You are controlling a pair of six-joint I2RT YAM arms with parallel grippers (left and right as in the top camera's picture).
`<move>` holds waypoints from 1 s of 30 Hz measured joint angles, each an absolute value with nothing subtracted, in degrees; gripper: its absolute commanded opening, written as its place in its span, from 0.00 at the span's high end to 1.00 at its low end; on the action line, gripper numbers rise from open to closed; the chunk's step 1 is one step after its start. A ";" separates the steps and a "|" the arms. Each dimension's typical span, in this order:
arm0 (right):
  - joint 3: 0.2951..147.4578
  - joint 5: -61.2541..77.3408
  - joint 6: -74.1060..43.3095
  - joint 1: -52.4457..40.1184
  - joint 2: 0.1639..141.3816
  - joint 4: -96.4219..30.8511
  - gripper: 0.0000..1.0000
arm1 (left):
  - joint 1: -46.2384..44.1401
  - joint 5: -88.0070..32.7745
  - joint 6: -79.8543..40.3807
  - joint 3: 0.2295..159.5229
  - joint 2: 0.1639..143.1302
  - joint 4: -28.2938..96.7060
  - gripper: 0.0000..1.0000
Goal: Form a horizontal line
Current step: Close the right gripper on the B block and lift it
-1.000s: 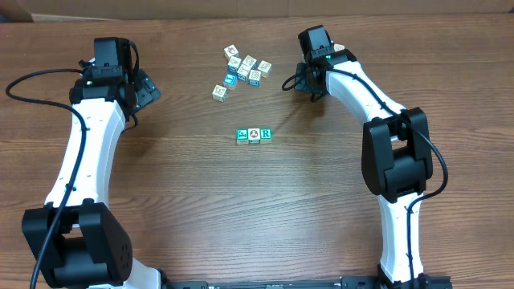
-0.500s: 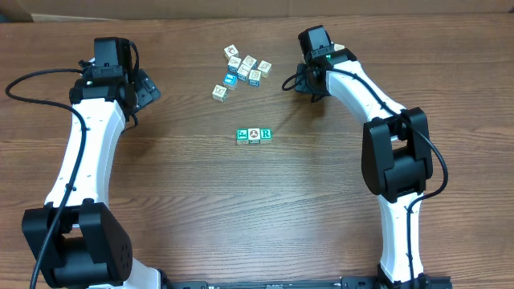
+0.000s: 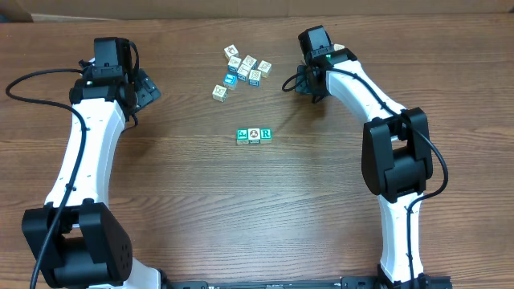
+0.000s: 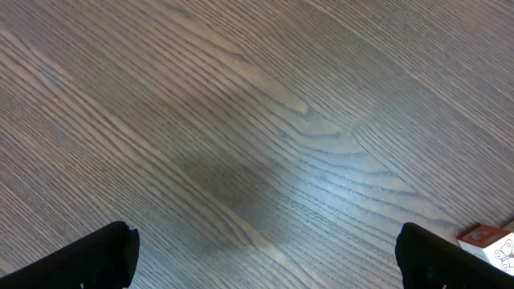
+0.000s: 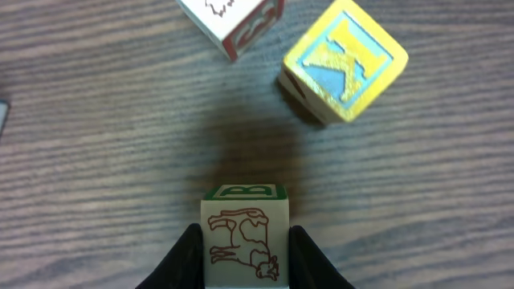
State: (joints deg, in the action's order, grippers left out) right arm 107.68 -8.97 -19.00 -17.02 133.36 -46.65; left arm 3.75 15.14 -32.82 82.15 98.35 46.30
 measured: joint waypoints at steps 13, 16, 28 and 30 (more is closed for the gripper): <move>108.29 -4.23 -18.96 -17.02 130.06 -51.92 0.79 | 3.75 15.14 -32.82 82.15 98.35 46.30 0.00; 108.57 -2.92 -18.96 -17.02 128.66 -54.06 0.79 | 3.75 15.14 -32.82 82.15 98.35 46.30 0.00; 108.68 -0.23 -18.83 -17.74 127.87 -63.35 0.79 | 3.75 15.14 -32.82 82.15 98.35 46.30 0.01; 108.68 -0.21 -18.83 -18.31 127.87 -64.97 0.78 | 3.75 15.14 -32.82 82.15 98.35 46.30 0.01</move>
